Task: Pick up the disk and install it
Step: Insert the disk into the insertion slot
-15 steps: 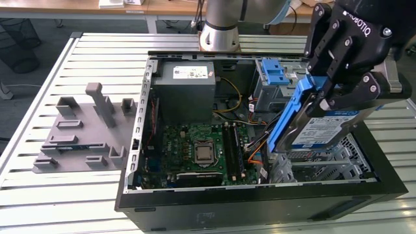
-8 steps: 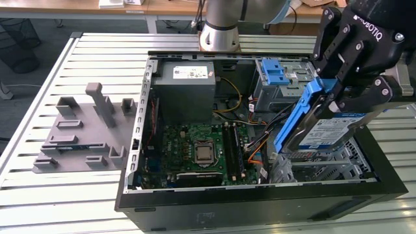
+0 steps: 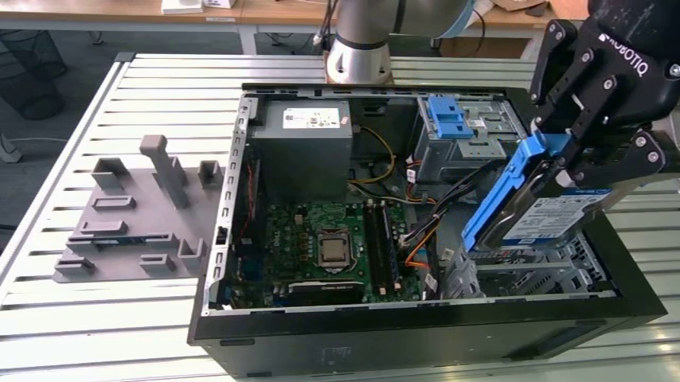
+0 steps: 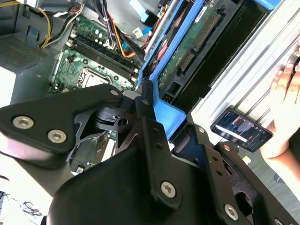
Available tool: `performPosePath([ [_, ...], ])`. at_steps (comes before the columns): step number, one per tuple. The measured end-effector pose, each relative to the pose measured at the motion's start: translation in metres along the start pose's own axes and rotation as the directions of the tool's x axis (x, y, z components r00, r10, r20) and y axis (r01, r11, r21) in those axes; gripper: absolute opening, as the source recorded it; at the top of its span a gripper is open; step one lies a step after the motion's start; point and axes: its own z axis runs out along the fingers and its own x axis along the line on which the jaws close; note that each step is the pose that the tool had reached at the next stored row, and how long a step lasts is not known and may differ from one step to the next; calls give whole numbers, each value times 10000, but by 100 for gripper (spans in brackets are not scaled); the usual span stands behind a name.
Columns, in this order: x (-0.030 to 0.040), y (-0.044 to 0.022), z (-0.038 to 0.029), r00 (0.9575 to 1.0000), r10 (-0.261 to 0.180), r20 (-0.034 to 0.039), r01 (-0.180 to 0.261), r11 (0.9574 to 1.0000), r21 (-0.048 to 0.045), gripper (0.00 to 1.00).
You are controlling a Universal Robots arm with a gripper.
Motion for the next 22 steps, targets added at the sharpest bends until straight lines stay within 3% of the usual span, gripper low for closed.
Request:
performPosePath([
  [10, 0, -103, 76, 10000, 8, 1, -8, 10000, 4, 36],
  [22, 22, -111, 173, 10000, 18, 0, -18, 10000, 9, 36],
])
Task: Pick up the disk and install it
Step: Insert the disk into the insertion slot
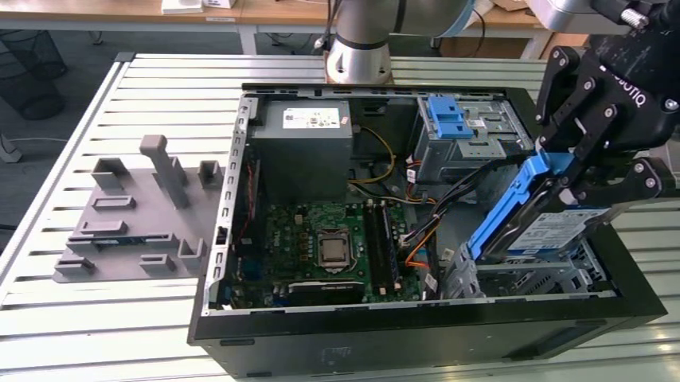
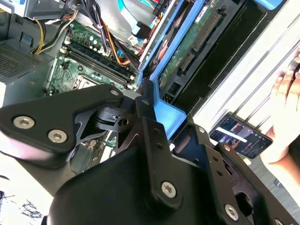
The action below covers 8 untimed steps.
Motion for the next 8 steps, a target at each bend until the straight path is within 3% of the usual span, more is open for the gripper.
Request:
performPosePath([
  [8, 2, 0, 27, 10000, -1, 1, 1, 10000, 0, 36],
])
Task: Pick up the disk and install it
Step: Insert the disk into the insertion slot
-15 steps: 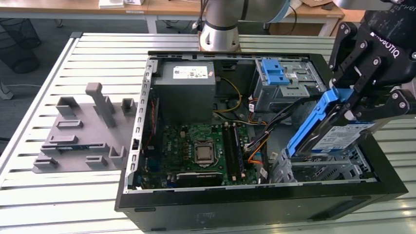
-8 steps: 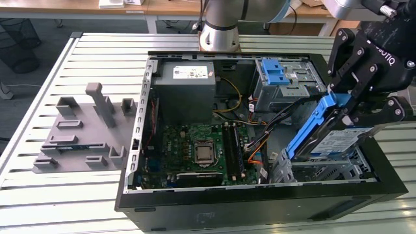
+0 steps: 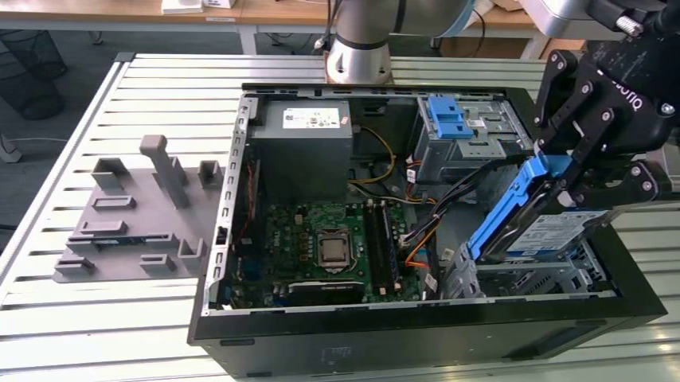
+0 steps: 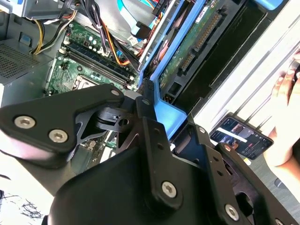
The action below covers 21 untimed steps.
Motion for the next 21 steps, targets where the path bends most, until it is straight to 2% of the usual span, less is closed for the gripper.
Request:
performPosePath([
  [7, 0, 0, 9, 10000, 0, 1, 0, 10000, 1, 38],
  [8, 1, 0, 19, 10000, 0, 1, 0, 10000, 1, 38],
  [9, 2, 0, 37, 10000, 0, 2, 0, 10000, 0, 44],
  [17, 8, -1, 181, 10000, -1, 0, 1, 10000, 0, 44],
  [19, 8, -1, 190, 10000, -1, -1, 1, 10000, 3, 43],
  [21, 8, -1, 191, 10000, -1, -3, 1, 10000, 3, 30],
])
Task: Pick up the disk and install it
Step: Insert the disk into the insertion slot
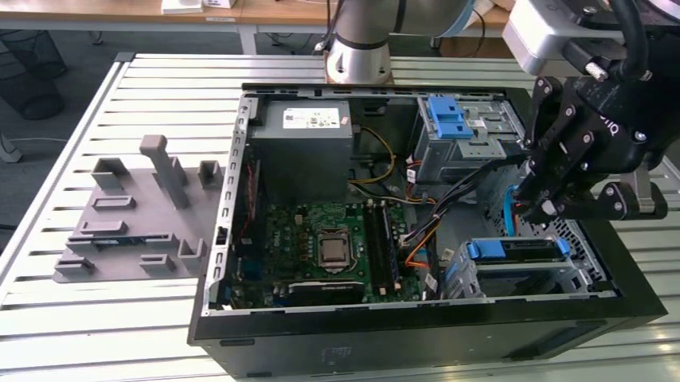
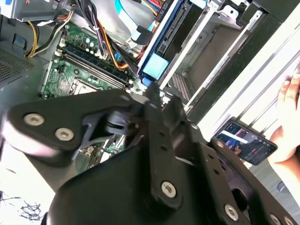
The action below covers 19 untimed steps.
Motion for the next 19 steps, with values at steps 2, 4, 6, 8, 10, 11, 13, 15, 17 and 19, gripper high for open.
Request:
performPosePath([
  [2, 0, 0, 2, 10000, 0, 4, 0, 10000, 0, 24],
  [4, 0, 0, 3, 10000, 1, 3, -1, 10000, 0, 13],
  [6, 0, 0, 3, 10000, 0, 3, 0, 10000, 0, 11],
  [8, 0, 0, 4, 10000, 1, 3, -1, 10000, 0, 11],
  [10, 0, 0, 6, 10000, 0, 4, 0, 10000, 0, 11],
  [11, 0, 0, 12, 10000, 0, 7, 0, 10000, 1, 11],
  [13, 2, 0, 40, 10000, 0, 5, 0, 10000, 0, 11],
  [15, 4, 0, 76, 10000, 0, 3, 0, 10000, 0, 11],
  [17, 5, 0, 113, 10000, 1, 4, -1, 10000, 1, 11],
  [19, 7, 0, 147, 10000, 0, 3, 0, 10000, 0, 11],
])
